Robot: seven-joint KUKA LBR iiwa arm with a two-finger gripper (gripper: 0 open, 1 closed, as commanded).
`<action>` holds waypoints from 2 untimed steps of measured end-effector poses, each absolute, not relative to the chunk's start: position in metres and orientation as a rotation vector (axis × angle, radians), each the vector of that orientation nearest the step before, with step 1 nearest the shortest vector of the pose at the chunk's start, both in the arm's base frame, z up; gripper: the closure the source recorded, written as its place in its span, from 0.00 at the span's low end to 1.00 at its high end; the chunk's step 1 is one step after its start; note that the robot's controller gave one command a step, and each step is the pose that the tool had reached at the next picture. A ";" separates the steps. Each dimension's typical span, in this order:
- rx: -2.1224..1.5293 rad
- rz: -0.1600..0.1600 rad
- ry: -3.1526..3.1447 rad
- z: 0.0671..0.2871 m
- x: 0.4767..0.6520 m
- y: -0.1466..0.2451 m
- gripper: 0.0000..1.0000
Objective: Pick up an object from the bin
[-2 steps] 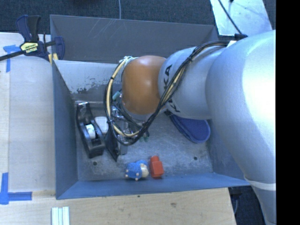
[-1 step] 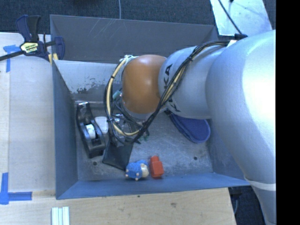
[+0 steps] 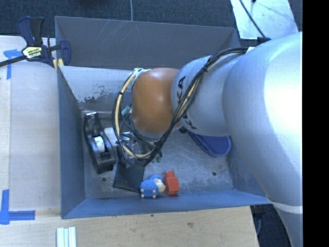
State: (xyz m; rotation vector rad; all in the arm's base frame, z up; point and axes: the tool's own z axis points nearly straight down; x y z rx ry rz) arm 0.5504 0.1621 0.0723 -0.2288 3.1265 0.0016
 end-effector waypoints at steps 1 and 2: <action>-0.235 0.004 3.123 0.144 0.540 0.164 1.00; -0.283 0.002 3.126 0.068 0.526 0.183 1.00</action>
Offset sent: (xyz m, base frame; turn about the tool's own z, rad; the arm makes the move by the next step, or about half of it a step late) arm -0.0124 0.0020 0.0668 -0.0025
